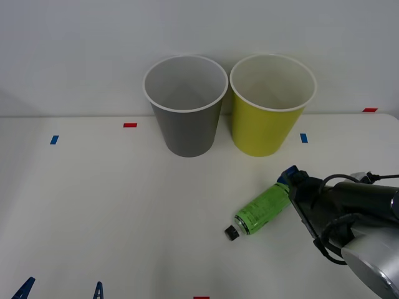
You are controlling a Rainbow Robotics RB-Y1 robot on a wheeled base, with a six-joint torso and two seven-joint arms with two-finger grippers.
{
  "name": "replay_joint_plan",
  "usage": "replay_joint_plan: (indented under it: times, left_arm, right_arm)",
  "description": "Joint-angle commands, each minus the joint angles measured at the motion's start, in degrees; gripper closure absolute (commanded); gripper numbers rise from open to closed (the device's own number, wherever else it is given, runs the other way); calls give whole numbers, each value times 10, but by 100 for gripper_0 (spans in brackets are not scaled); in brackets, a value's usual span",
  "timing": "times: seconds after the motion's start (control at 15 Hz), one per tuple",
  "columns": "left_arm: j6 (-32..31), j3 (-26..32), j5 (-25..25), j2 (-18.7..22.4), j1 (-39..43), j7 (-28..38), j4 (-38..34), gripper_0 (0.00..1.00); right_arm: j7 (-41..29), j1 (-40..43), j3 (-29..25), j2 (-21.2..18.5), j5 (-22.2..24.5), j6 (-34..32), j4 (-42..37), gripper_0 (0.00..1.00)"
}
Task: Put cans in the gray bin and PET bottles in the light green bin.
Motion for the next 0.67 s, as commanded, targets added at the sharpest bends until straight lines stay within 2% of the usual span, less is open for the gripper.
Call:
replay_joint_plan:
  times: [0.07,0.2,0.33,0.67]
  left_arm:
    - [0,0,0,0,0,0,0,0]
    - [0,0,0,0,0,0,0,0]
    - [0,0,0,0,0,0,0,0]
    - [0,0,0,0,0,0,0,0]
  right_arm:
    - [-6,-52,-3,-20,-57,35,39,0]
    - [-10,-93,-3,-38,-131,35,89,0]
    - [-10,-125,-2,-39,-184,35,132,0]
    - [1,-180,-2,-49,-268,35,209,0]
